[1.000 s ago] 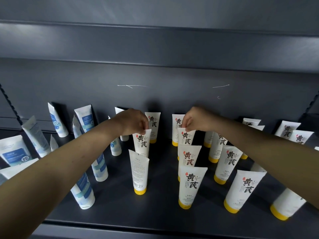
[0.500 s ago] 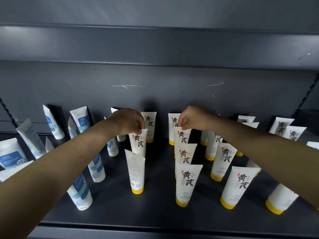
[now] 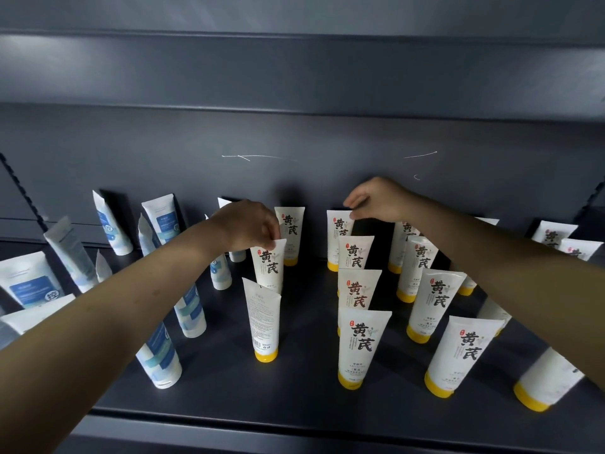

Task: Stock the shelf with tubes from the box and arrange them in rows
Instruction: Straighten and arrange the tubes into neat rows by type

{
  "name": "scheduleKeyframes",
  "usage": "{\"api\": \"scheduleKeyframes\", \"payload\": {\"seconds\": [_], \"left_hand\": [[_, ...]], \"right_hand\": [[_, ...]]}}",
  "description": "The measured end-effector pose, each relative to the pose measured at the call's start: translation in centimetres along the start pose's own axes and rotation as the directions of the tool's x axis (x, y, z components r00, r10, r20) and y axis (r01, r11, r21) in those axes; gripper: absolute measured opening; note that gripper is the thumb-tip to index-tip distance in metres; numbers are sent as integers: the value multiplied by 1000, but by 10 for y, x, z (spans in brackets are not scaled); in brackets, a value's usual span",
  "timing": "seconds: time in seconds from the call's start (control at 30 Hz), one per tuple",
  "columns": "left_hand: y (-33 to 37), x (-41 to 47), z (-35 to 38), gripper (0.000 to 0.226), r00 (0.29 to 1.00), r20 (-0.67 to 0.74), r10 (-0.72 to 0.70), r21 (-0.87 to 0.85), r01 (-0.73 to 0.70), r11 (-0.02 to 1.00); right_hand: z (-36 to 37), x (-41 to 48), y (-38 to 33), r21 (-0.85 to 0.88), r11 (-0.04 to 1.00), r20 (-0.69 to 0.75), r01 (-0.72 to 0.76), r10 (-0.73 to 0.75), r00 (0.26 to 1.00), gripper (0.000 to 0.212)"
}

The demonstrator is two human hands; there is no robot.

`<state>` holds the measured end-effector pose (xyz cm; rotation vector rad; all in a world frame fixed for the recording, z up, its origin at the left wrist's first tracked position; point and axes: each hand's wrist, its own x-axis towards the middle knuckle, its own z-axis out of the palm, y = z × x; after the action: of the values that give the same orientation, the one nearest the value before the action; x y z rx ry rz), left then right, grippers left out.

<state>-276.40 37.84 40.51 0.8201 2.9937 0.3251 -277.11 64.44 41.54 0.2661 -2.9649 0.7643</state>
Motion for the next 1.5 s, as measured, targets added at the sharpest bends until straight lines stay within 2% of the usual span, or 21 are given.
{"api": "scheduleKeyframes", "payload": {"seconds": [0.27,0.4,0.67,1.17,1.37,1.5], "left_hand": [[-4,2,3,7,1000,3,-5,-94,5,996],[-5,3,3,7,1000,12,-11,-106,12,994],[-3,4,2,7,999,27,-19,-103,22,994],[-3,6,3,6,999,28,-35,-69,37,997],[-1,1,5,7,999,-8,-42,-63,41,997],[0,-2,6,9,998,-36,-52,-65,50,997]], "right_hand": [[9,27,1,-148,987,97,-56,71,993,40],[18,31,4,-283,958,33,-39,51,998,28],[15,34,11,-334,940,-31,-64,57,998,25],[11,25,19,-290,953,-33,-86,79,996,28],[2,20,19,-170,982,-20,-85,83,996,33],[-5,10,17,-138,990,0,-27,27,1000,32]]}}
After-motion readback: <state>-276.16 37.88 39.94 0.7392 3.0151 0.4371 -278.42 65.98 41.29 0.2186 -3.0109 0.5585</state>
